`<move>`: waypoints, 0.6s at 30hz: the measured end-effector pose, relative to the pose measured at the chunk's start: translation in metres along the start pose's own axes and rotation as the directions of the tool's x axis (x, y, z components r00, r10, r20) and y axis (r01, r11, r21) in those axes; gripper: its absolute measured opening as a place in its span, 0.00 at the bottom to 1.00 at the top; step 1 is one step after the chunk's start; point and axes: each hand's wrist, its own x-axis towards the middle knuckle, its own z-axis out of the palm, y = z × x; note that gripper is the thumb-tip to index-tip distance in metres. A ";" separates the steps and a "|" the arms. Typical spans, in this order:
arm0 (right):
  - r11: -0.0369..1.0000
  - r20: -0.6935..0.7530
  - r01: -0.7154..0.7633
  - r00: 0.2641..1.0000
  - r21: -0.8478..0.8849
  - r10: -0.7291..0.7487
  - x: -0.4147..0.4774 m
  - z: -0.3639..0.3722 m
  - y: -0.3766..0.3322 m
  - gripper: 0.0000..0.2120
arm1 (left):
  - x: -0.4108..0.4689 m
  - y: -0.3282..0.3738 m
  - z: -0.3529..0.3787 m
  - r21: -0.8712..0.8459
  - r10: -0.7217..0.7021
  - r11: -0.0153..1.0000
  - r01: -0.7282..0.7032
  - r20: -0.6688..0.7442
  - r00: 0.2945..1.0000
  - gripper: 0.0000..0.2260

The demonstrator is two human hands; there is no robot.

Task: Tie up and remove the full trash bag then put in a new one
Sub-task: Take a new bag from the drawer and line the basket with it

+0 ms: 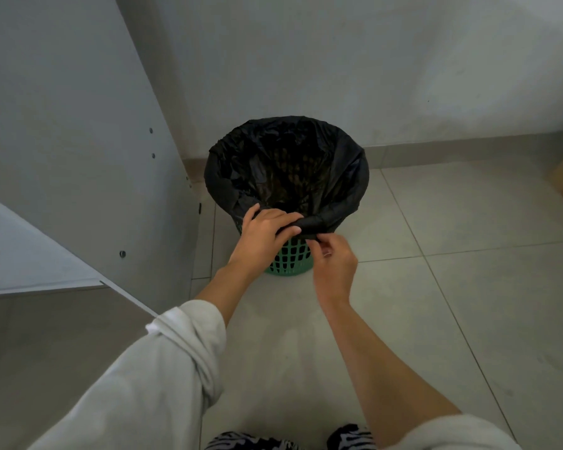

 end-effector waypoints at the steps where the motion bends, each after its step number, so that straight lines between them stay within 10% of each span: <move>1: 0.998 -0.003 0.057 0.998 -0.018 -0.057 0.000 -0.002 0.004 0.04 | 0.001 -0.001 0.000 -0.005 -0.002 1.000 0.002 -0.002 1.000 0.13; 11: 0.986 0.016 0.166 0.986 -0.011 -0.166 -0.007 -0.005 0.014 0.06 | 0.002 0.004 -0.002 -0.016 -0.024 1.000 0.024 0.022 0.999 0.13; 14: 0.996 0.066 0.092 0.994 -0.001 -0.092 -0.004 -0.008 0.014 0.07 | -0.019 0.013 0.008 0.128 0.004 0.992 0.023 -0.205 0.979 0.11; 18: 0.999 0.080 0.042 0.996 0.005 -0.042 0.000 -0.009 0.014 0.06 | -0.059 0.043 0.027 -0.374 -0.447 0.861 0.344 -0.232 0.864 0.06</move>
